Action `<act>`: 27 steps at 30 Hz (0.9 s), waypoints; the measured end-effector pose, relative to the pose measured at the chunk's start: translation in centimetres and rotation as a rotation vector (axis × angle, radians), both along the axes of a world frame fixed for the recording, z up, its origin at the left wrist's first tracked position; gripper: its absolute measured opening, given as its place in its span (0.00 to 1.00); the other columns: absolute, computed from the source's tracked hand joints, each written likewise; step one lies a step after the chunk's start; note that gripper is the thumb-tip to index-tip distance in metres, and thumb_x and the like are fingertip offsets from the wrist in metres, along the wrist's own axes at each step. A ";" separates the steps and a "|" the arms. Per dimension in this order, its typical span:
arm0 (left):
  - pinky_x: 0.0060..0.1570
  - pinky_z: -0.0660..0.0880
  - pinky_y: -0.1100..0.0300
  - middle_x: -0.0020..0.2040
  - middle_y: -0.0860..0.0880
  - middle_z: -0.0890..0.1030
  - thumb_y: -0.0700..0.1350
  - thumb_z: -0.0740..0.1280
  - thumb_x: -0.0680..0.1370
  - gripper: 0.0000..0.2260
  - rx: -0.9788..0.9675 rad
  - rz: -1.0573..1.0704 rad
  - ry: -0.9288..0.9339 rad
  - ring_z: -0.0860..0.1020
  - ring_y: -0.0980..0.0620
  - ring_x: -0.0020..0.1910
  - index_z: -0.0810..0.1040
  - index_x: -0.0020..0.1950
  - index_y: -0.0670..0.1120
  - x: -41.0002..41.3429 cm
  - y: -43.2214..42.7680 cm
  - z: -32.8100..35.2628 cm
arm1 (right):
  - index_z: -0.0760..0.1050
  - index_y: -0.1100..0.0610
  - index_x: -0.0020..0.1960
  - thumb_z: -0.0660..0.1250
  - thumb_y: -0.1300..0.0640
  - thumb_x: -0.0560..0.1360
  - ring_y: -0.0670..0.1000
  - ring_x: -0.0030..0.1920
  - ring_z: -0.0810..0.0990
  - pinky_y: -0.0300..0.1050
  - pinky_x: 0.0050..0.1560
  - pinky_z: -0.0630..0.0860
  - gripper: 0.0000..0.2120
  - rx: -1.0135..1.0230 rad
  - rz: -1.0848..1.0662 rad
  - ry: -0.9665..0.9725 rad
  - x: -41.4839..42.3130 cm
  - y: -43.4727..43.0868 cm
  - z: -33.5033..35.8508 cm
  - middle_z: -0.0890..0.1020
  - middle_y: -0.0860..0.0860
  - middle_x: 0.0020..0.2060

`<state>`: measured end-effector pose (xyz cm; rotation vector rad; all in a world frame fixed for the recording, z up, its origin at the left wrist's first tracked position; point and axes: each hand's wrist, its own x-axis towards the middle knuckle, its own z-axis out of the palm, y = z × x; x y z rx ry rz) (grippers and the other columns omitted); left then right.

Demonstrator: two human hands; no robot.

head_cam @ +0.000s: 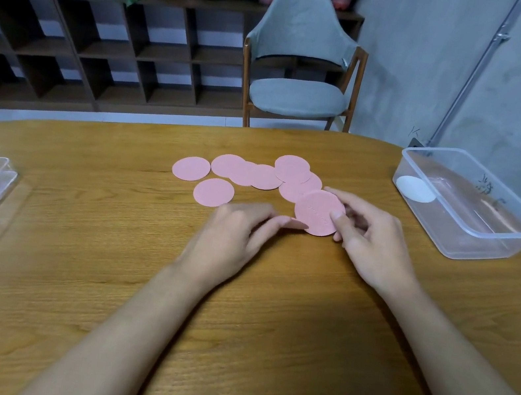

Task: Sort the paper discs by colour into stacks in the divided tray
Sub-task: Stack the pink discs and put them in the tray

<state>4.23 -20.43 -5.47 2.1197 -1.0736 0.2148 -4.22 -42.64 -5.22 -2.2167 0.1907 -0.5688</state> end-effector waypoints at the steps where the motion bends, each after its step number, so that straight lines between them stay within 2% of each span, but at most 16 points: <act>1: 0.49 0.77 0.61 0.50 0.60 0.86 0.51 0.63 0.86 0.11 -0.013 -0.011 -0.005 0.82 0.61 0.46 0.85 0.55 0.50 0.0 0.0 0.1 | 0.78 0.43 0.70 0.66 0.57 0.82 0.46 0.40 0.81 0.41 0.47 0.79 0.18 0.002 0.009 0.002 0.0 0.1 -0.1 0.84 0.46 0.42; 3: 0.47 0.75 0.66 0.50 0.63 0.85 0.47 0.64 0.86 0.09 -0.080 0.021 -0.033 0.79 0.66 0.44 0.84 0.55 0.48 -0.1 -0.2 0.1 | 0.78 0.42 0.69 0.65 0.57 0.83 0.49 0.40 0.81 0.49 0.49 0.81 0.18 0.018 0.029 0.003 0.1 0.1 -0.2 0.84 0.49 0.40; 6: 0.43 0.75 0.67 0.46 0.59 0.84 0.43 0.68 0.84 0.05 -0.183 0.088 0.005 0.81 0.59 0.41 0.84 0.54 0.45 -0.4 -0.7 -0.1 | 0.78 0.42 0.70 0.64 0.57 0.83 0.52 0.40 0.81 0.53 0.50 0.81 0.18 0.032 0.047 -0.003 0.0 0.3 -0.2 0.84 0.51 0.38; 9: 0.41 0.72 0.74 0.47 0.55 0.84 0.40 0.72 0.80 0.06 -0.223 0.102 0.066 0.81 0.57 0.42 0.83 0.57 0.45 -0.5 -1.2 -0.1 | 0.78 0.43 0.70 0.63 0.58 0.84 0.49 0.40 0.80 0.48 0.49 0.80 0.18 0.044 0.101 -0.005 -0.1 0.7 -0.1 0.83 0.50 0.36; 13: 0.44 0.78 0.68 0.49 0.53 0.85 0.42 0.76 0.77 0.10 -0.281 0.161 0.166 0.83 0.58 0.41 0.86 0.58 0.47 -0.5 -1.6 -0.5 | 0.78 0.46 0.70 0.60 0.62 0.85 0.48 0.38 0.80 0.35 0.46 0.76 0.19 0.049 0.153 -0.010 -0.1 1.2 0.0 0.82 0.49 0.36; 15: 0.42 0.76 0.72 0.46 0.53 0.85 0.42 0.77 0.76 0.09 -0.302 0.191 0.199 0.83 0.60 0.39 0.87 0.55 0.46 -0.5 -1.7 -0.5 | 0.77 0.46 0.71 0.60 0.60 0.85 0.48 0.39 0.80 0.36 0.47 0.76 0.19 0.046 0.168 0.005 -0.1 1.4 0.0 0.82 0.49 0.37; 18: 0.40 0.73 0.74 0.42 0.53 0.84 0.43 0.79 0.75 0.08 -0.324 0.219 0.218 0.82 0.60 0.37 0.87 0.52 0.46 -0.5 -1.8 -0.4 | 0.73 0.48 0.75 0.61 0.52 0.85 0.49 0.47 0.81 0.42 0.53 0.77 0.19 -0.079 0.158 0.038 -0.2 1.7 0.1 0.84 0.49 0.46; 20: 0.39 0.73 0.73 0.41 0.53 0.84 0.45 0.80 0.74 0.09 -0.319 0.231 0.210 0.81 0.59 0.36 0.86 0.51 0.47 -0.6 -1.9 -0.4 | 0.71 0.50 0.77 0.63 0.52 0.84 0.48 0.56 0.80 0.36 0.58 0.73 0.21 -0.185 0.127 0.020 -0.2 1.9 0.1 0.84 0.50 0.57; 21: 0.38 0.73 0.72 0.41 0.53 0.84 0.46 0.80 0.73 0.09 -0.311 0.231 0.204 0.81 0.58 0.36 0.86 0.51 0.47 -0.6 -2.0 -0.4 | 0.71 0.51 0.76 0.64 0.53 0.84 0.47 0.58 0.80 0.33 0.59 0.72 0.21 -0.207 0.120 0.007 -0.1 1.9 0.1 0.84 0.49 0.60; 22: 0.39 0.73 0.72 0.41 0.53 0.83 0.47 0.80 0.73 0.10 -0.297 0.223 0.197 0.80 0.57 0.37 0.85 0.51 0.48 -0.6 -1.9 -0.4 | 0.72 0.51 0.76 0.64 0.54 0.84 0.45 0.57 0.79 0.31 0.58 0.71 0.21 -0.209 0.115 -0.004 -0.1 1.9 0.1 0.84 0.48 0.59; 24: 0.43 0.75 0.69 0.44 0.54 0.83 0.51 0.79 0.74 0.11 -0.236 0.194 0.163 0.81 0.57 0.41 0.85 0.53 0.49 -0.1 -1.4 -0.4 | 0.72 0.50 0.76 0.65 0.55 0.83 0.44 0.50 0.79 0.33 0.52 0.74 0.21 -0.193 0.104 -0.007 0.0 1.9 0.0 0.84 0.46 0.51; 25: 0.47 0.76 0.66 0.47 0.55 0.83 0.53 0.77 0.75 0.12 -0.186 0.194 0.125 0.81 0.58 0.45 0.85 0.55 0.49 0.3 -0.9 -0.4 | 0.72 0.49 0.76 0.65 0.55 0.83 0.44 0.47 0.78 0.33 0.49 0.73 0.21 -0.184 0.098 -0.004 0.0 1.8 0.0 0.83 0.46 0.48; 27: 0.57 0.78 0.56 0.56 0.53 0.83 0.57 0.73 0.78 0.16 -0.070 0.254 0.028 0.80 0.54 0.56 0.83 0.60 0.49 1.8 0.6 -0.5 | 0.73 0.50 0.76 0.65 0.56 0.83 0.41 0.48 0.78 0.29 0.48 0.71 0.21 -0.167 0.094 -0.009 -0.1 1.7 0.0 0.82 0.45 0.48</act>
